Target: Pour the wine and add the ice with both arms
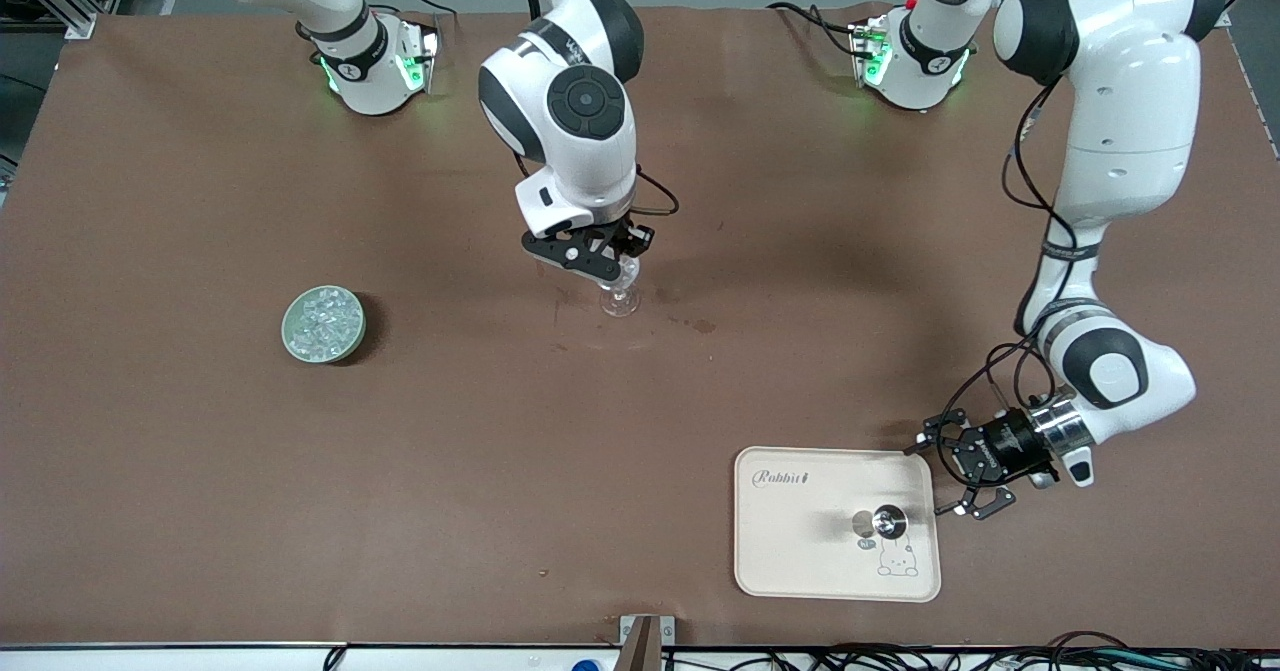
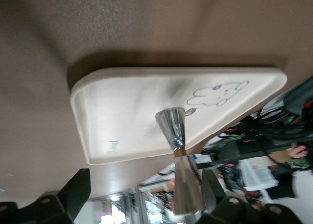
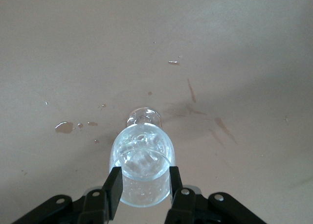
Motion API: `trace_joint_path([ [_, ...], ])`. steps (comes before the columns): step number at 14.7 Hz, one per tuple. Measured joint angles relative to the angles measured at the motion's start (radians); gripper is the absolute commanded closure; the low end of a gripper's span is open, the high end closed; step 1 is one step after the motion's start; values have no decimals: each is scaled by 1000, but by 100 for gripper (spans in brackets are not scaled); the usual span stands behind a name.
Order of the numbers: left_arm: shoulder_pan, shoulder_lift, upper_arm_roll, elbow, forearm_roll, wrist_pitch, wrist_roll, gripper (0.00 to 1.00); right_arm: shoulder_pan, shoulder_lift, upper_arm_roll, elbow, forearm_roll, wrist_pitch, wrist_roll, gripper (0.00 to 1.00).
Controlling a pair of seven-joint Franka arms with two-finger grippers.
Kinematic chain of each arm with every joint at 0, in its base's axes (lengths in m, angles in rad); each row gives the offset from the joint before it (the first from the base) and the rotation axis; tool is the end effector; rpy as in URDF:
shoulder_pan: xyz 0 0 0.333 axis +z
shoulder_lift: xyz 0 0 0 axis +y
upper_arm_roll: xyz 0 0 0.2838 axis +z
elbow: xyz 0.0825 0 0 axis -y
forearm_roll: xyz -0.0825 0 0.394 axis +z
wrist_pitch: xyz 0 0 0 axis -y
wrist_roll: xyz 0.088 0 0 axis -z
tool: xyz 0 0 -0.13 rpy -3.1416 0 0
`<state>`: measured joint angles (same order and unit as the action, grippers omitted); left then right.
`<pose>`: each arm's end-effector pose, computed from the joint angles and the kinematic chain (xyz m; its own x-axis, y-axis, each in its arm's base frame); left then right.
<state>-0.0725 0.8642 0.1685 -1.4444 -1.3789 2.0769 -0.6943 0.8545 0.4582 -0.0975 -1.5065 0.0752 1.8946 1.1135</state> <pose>0.7134 -0.0193 0.1439 0.1064 0.5983 -0.7942 0.9543 0.1629 0.2506 0.4799 0.4730 0.3414 0.9289 -0.3663 -0.0537 -0.3640 -0.9301 0.0493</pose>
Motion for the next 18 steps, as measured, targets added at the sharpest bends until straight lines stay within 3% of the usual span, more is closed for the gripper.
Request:
trace_joint_path([
  [1, 0, -22, 0, 10, 80, -15, 1, 0, 0, 0, 0, 0, 0, 0, 0, 31],
  [4, -1, -75, 0, 74, 351, -79, 2, 0, 0, 0, -2, 2, 0, 0, 0, 0],
  [9, -3, -175, -6, 158, 629, -106, 7, 0, -44, -70, -31, 39, -9, -39, -32, 0],
  [15, 4, -274, -3, 182, 680, -97, 15, 0, -262, -284, -39, 47, -99, -145, -277, 0],
  [18, 15, -354, -33, 183, 886, -136, 144, 0, -357, -318, -43, 47, -116, -178, -397, 0],
])
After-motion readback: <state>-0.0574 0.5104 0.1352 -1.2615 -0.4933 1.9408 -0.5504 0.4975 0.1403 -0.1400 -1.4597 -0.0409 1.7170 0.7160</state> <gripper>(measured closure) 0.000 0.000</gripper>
